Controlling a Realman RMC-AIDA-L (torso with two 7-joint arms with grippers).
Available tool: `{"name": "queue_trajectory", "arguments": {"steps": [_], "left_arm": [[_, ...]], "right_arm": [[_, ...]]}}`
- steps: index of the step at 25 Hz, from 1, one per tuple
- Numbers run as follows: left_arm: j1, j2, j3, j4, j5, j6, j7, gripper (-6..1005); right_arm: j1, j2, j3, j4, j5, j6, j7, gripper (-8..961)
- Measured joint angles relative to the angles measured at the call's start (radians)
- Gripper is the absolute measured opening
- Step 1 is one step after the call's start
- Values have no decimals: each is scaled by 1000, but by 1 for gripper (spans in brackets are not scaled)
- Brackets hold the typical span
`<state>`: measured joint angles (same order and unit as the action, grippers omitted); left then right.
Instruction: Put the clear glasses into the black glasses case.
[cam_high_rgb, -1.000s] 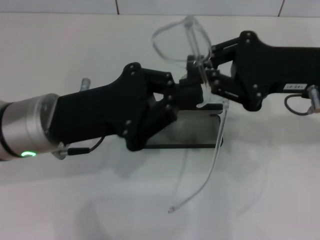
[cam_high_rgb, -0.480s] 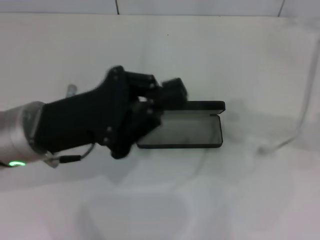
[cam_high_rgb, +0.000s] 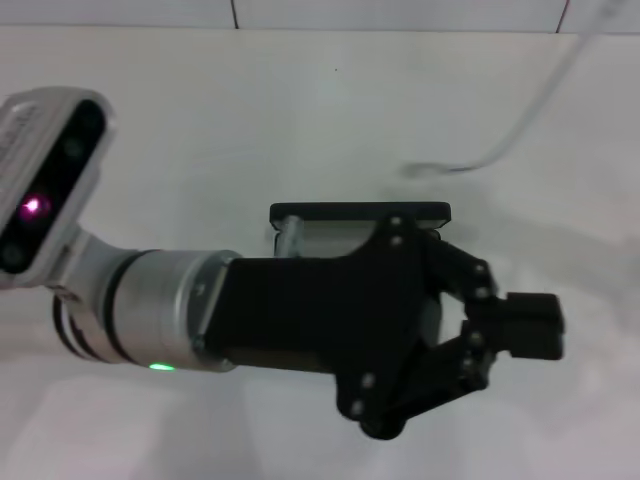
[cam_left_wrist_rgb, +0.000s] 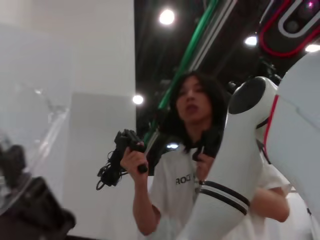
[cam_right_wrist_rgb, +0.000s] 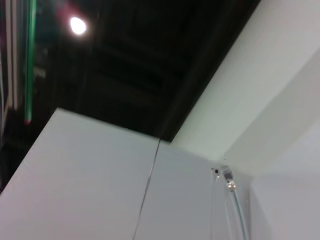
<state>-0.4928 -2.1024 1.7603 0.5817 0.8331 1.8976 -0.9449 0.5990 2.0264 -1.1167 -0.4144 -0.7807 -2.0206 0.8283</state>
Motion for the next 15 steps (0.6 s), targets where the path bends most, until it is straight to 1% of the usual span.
{"name": "queue_trajectory", "arguments": {"steps": [3, 6, 12, 15], "left_arm": [[-21, 0, 27, -2, -24, -10, 14, 52], [-23, 0, 27, -2, -38, -10, 24, 52], [16, -1, 28, -3, -115, -10, 52, 52], [20, -1, 28, -3, -130, -9, 57, 51]], "right_arm": [[37, 1, -65, 39, 2, 27, -43, 117], [45, 2, -111, 49, 6, 39, -57, 117], [39, 1, -179, 54, 6, 83, -60, 117], [38, 1, -221, 56, 7, 114, -74, 117]]}}
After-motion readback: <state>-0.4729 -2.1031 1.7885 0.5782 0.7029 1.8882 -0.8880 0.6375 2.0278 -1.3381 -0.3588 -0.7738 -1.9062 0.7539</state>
